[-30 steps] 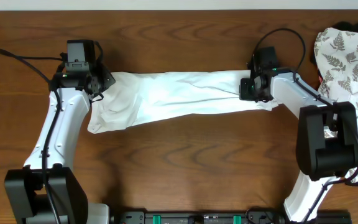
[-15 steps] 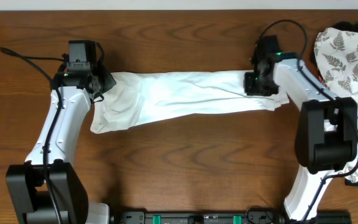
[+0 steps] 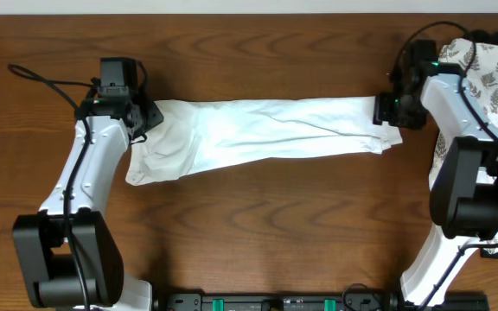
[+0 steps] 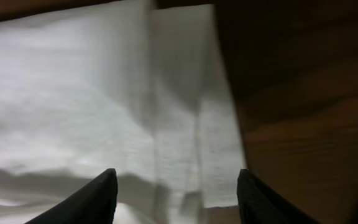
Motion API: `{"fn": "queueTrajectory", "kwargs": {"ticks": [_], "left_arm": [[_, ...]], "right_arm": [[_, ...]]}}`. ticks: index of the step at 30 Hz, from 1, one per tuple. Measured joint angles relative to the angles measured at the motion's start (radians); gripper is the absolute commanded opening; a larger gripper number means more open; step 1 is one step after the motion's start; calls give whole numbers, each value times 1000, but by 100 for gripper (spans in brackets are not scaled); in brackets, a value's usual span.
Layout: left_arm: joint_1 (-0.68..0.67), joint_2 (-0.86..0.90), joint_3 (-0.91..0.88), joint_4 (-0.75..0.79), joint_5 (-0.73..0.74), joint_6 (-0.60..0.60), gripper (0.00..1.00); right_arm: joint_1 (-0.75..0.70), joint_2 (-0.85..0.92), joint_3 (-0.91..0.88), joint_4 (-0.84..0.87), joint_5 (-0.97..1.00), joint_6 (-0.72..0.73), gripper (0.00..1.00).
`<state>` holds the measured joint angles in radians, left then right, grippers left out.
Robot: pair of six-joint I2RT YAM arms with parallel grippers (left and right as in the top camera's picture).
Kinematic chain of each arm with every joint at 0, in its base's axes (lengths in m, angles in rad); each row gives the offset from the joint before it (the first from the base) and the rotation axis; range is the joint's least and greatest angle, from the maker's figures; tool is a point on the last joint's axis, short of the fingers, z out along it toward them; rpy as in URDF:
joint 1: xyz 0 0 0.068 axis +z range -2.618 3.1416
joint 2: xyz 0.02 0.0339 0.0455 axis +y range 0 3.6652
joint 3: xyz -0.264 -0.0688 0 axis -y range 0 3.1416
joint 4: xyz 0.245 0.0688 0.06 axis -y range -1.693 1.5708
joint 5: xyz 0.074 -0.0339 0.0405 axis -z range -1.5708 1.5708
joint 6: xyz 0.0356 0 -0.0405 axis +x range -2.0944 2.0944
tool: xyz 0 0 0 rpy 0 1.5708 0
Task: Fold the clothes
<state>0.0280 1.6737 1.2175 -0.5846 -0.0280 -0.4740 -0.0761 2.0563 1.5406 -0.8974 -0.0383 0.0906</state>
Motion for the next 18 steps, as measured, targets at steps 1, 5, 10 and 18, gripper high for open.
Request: {"fn": "queueTrajectory", "kwargs": {"ticks": [1, 5, 10, 18], "left_arm": [[0, 4, 0, 0, 0, -2, 50], [0, 14, 0, -1, 0, -21, 50], [0, 14, 0, -2, 0, -27, 50], [0, 14, 0, -2, 0, -27, 50]], "right_arm": [[-7, 0, 0, 0, 0, -3, 61], [-18, 0, 0, 0, -3, -26, 61], [-17, 0, 0, 3, -6, -68, 61], [-17, 2, -2, 54, -5, -94, 63]]}}
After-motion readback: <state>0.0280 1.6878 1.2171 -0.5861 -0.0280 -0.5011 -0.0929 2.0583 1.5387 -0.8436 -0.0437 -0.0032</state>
